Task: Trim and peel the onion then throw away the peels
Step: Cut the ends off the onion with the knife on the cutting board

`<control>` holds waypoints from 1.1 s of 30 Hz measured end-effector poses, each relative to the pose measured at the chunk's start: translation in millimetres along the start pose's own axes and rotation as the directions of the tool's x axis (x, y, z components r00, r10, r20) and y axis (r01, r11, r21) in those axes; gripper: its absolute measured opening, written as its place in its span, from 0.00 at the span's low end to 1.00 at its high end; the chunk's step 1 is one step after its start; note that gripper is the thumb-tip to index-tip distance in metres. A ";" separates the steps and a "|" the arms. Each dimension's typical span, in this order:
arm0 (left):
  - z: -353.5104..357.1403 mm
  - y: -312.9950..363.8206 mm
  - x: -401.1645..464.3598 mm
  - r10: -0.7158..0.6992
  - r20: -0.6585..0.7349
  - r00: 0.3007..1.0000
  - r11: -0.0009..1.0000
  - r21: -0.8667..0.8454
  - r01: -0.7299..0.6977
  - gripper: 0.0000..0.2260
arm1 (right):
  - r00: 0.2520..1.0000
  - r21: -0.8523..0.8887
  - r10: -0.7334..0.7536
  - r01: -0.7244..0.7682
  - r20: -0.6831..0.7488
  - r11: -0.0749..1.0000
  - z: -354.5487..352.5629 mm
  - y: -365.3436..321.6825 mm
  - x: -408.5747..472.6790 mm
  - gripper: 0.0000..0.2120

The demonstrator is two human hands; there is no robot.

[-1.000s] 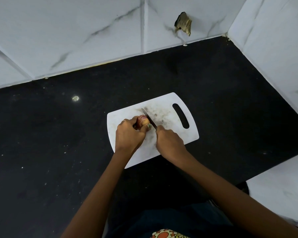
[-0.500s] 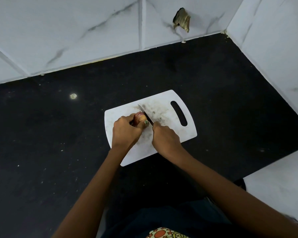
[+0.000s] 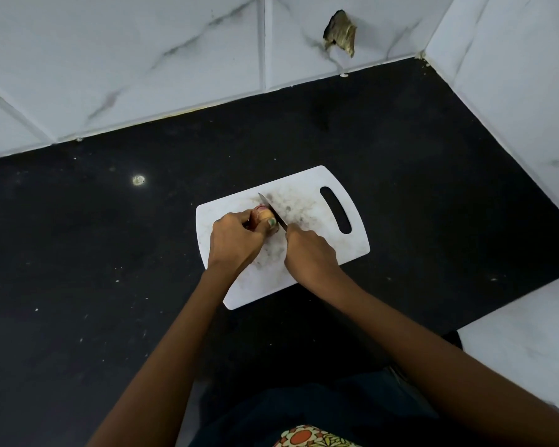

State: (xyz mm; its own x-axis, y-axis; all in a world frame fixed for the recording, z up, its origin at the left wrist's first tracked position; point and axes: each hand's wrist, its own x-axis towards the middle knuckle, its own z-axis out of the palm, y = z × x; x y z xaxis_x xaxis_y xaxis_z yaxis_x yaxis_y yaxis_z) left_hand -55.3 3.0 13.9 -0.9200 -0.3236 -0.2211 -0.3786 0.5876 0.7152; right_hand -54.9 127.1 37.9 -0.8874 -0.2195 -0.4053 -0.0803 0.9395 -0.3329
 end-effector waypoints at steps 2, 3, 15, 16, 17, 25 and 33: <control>-0.4 1.0 0.5 -0.004 0.001 1.000 1.000 0.001 0.004 0.11 | 1.000 -0.004 0.010 -0.010 0.002 1.000 -2.2 0.8 3.8 0.13; -0.6 2.1 0.8 -0.007 -0.003 1.000 1.000 0.001 0.007 0.11 | 1.000 -0.001 0.014 -0.014 0.005 1.000 -3.6 1.6 6.0 0.13; -3.4 0.1 -5.2 -0.098 0.099 0.990 0.977 -0.179 0.115 0.13 | 0.993 -0.026 -0.065 0.063 -0.103 0.998 17.3 12.6 -15.1 0.10; -4.6 0.6 -3.8 -0.095 0.113 0.989 0.977 -0.180 0.114 0.12 | 0.993 -0.023 -0.064 0.062 -0.099 0.998 16.6 13.0 -15.9 0.10; -5.0 0.8 -2.8 -0.080 0.126 0.989 0.978 -0.180 0.102 0.10 | 0.994 -0.017 -0.063 0.062 -0.093 0.998 15.6 12.8 -16.5 0.10; 24.0 -3.3 -22.2 0.052 -0.127 0.991 0.980 -0.184 -0.075 0.22 | 1.000 0.027 -0.013 0.014 -0.020 1.000 4.7 3.6 -2.0 0.11; 32.2 -9.2 -35.5 0.069 -0.229 0.971 0.950 -0.282 -0.135 0.25 | 0.999 0.032 -0.003 0.002 0.032 0.999 1.6 9.0 -18.5 0.10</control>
State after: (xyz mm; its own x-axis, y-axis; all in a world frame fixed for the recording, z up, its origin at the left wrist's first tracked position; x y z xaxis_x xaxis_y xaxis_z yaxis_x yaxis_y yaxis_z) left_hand -22.4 33.0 -6.1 -0.8962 -0.4434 -0.0130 -0.2071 0.3923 0.8962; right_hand -38.5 139.2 41.0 -0.8723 -0.2304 -0.4314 -0.0672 0.9302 -0.3608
